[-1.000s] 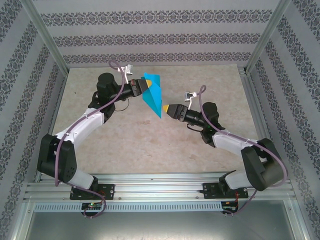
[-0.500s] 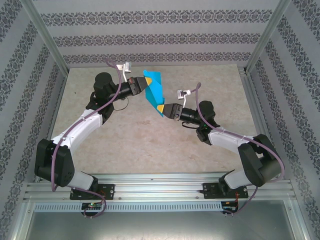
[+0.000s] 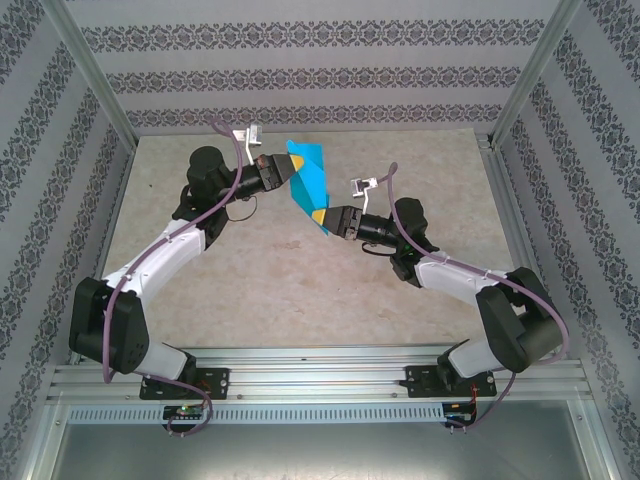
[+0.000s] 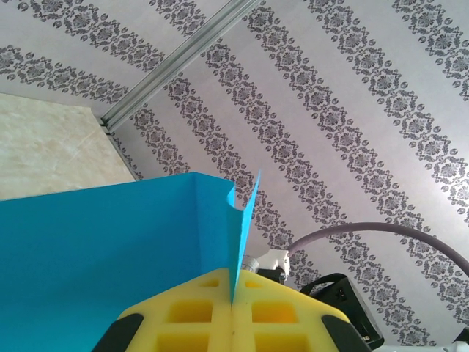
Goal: Fold a paper plane with a square sheet of paper (fold left side to right side)
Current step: Turn over the paper at the center of the table.
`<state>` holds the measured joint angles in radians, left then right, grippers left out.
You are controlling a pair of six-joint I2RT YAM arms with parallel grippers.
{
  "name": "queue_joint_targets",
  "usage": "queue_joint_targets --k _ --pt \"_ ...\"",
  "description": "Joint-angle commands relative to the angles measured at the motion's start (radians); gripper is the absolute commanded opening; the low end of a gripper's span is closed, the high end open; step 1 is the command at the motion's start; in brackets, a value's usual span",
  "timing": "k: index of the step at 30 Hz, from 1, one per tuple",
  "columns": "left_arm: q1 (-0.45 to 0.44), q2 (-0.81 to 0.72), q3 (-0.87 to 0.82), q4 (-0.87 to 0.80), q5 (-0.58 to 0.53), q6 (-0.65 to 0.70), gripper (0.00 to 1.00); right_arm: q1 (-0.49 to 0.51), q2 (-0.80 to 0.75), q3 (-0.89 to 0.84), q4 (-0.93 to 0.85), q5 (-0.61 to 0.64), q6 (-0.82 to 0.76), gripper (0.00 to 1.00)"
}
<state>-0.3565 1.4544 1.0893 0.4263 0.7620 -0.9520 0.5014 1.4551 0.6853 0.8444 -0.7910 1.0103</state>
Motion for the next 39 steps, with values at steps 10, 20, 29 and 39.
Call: queue_joint_targets --k 10,20,29,39 --pt "0.000 -0.004 -0.003 -0.057 -0.036 0.043 0.42 -0.023 -0.130 0.002 -0.293 0.069 -0.195 0.07" --pt "0.094 -0.340 -0.017 -0.643 -0.505 0.364 0.78 0.089 -0.279 0.167 -1.135 0.696 -0.696 0.00" --pt "0.111 -0.539 -0.184 -0.884 -0.993 0.366 0.84 0.416 0.013 0.412 -1.604 1.557 -0.827 0.00" --pt "0.129 -0.538 -0.247 -0.888 -1.006 0.354 0.85 0.555 0.494 0.650 -1.811 1.792 -0.800 0.02"
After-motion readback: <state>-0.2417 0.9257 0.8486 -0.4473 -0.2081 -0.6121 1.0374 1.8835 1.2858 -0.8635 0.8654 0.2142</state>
